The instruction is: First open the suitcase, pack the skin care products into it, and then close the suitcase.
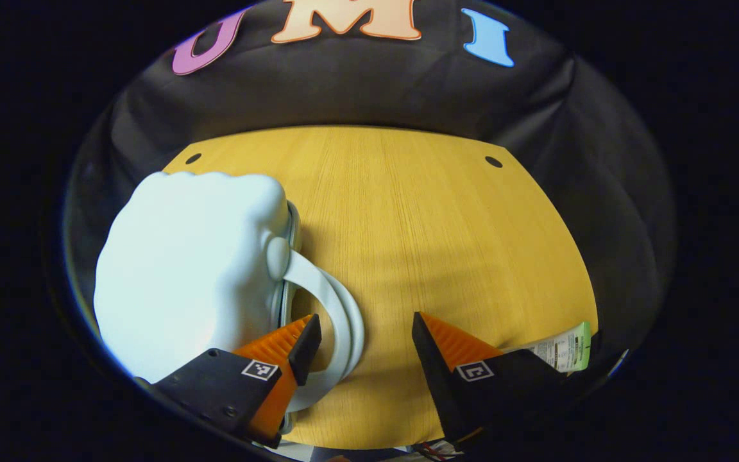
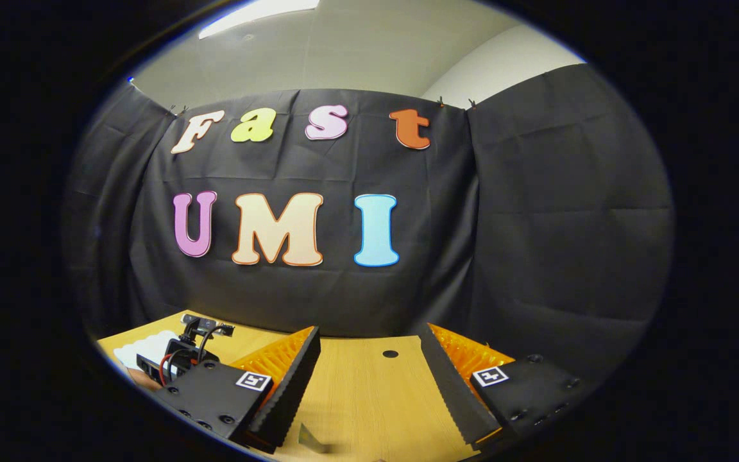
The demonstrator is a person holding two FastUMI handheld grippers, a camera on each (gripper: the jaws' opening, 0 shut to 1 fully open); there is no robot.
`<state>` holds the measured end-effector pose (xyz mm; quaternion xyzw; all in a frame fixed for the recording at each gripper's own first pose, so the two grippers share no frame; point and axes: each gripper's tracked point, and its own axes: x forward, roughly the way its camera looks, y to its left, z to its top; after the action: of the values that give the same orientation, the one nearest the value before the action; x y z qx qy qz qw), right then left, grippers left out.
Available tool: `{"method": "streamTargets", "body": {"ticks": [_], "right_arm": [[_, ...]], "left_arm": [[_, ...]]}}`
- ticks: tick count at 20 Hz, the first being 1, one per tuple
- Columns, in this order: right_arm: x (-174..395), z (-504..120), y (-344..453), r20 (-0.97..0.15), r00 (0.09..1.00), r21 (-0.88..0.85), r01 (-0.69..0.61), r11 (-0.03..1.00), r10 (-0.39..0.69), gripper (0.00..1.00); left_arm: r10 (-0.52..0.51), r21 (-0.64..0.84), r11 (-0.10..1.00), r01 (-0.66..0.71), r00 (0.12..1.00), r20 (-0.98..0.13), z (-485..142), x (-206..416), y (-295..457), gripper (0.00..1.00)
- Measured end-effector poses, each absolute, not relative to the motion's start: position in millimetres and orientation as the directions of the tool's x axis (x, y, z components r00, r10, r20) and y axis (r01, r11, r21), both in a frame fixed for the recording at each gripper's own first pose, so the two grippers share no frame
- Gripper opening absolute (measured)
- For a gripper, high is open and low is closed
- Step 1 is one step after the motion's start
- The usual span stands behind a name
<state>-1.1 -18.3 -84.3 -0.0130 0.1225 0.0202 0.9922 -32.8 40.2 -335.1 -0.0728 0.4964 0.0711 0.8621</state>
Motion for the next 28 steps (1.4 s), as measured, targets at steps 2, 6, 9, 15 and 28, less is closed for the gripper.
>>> {"method": "streamTargets", "body": {"ticks": [2,6,9,15,28], "right_arm": [[-2,-87,-18,-0.247,0.968,-0.027,-0.047,0.999,0.039,0.96],[-4,-94,-17,-0.263,0.963,-0.033,-0.062,0.998,0.051,0.98],[-7,-96,-18,-0.263,0.963,-0.046,-0.067,0.997,0.053,0.98],[-7,-95,-13,-0.247,0.967,-0.037,-0.083,0.996,0.071,0.98],[-6,-93,31,-0.209,0.959,0.020,-0.194,0.981,0.194,0.98]], "left_arm": [[0.052,-0.059,0.975,-0.216,0.472,-0.880,-343,-32,44,0.83],[0.076,-0.023,0.975,-0.221,0.431,-0.899,-354,-32,52,0.70],[0.096,0.009,0.979,-0.205,0.421,-0.902,-358,-33,57,0.25],[0.118,0.054,0.984,-0.167,0.399,-0.909,-348,-35,59,0.07],[0.120,0.067,0.991,-0.119,0.526,-0.842,-271,-20,41,0.01]]}}
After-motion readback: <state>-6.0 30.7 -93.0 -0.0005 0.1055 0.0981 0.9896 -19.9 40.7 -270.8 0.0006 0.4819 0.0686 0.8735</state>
